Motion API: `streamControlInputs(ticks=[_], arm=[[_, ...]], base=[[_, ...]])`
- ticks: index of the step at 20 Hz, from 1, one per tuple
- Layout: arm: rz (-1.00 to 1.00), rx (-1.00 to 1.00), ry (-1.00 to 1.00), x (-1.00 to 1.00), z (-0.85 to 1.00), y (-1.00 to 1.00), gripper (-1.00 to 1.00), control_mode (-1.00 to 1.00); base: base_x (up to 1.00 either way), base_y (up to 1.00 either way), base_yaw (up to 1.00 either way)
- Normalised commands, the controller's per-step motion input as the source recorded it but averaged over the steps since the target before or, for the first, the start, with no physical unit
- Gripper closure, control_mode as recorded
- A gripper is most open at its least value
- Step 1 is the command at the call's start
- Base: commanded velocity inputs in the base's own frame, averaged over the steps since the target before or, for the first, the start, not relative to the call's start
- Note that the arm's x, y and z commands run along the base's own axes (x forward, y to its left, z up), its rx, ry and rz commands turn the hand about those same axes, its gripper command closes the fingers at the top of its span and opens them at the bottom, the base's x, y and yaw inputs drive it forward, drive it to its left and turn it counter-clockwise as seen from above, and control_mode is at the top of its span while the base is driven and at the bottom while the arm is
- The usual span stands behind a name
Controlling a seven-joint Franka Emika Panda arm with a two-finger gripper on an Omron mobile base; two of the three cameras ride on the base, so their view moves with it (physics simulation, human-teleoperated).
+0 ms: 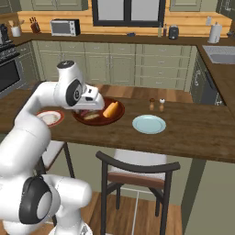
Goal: Place one bun and one sausage from the bowl on each plate.
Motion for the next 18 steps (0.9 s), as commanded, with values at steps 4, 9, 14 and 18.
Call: streamControlInputs(ticks=[4,9,14,18], arm=[[-0.01,0.03,0.0,0.88,0.01,-0.04,-1.0,-1.0],[0.0,0.04,0.01,0.8,0.26,0.0,-1.0,-1.0],[-0.01,0.01,0.02,0.66,-0.01,0.06,-1.0,-1.0],[-0.06,-0.01,0.04,0.36,-0.09,0.0,-1.0,-1.0]], base=[[0.0,0.0,0.0],[0.0,0.0,0.0],[0.0,0.0,0.0],[0.0,0.0,0.0]])
